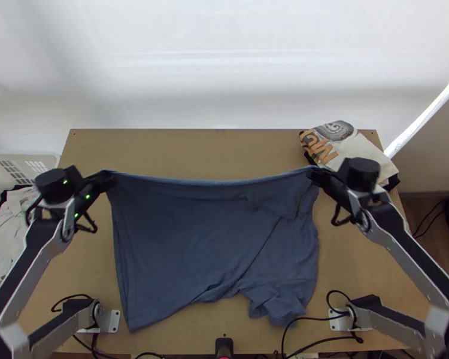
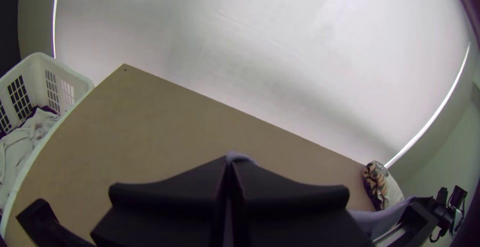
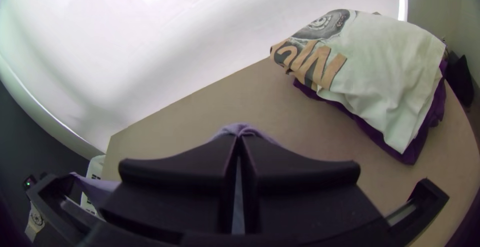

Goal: Fold the t-shirt

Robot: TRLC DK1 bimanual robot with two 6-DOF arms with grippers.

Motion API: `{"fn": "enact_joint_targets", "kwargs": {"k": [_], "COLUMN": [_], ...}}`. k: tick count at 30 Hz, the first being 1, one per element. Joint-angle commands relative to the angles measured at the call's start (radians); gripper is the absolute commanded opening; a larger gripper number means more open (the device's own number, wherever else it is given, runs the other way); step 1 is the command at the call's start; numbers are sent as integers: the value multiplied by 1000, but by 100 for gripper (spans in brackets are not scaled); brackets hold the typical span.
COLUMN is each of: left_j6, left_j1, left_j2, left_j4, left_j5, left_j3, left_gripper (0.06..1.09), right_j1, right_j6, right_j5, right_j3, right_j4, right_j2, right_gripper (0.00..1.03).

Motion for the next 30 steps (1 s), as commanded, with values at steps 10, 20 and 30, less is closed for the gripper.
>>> {"fn": "enact_joint_targets", "kwargs": {"k": [10, 20, 30], "left_j6": [13, 51, 58], "left_j1": [3, 26, 11], "left_j2": [401, 693, 817], "left_j4": [95, 34, -287], "left_j5": [8, -24, -68], "left_j3": [242, 507, 747], "left_gripper": [9, 9, 9], "right_j1": [-33, -63, -63], "right_j6": [-19, 14, 76], "right_j5": [9, 44, 55], "right_j3": [227, 508, 751], "right_j4": [71, -70, -360], "right_j2": [353, 628, 744], "right_gripper": [3, 3, 3]}}
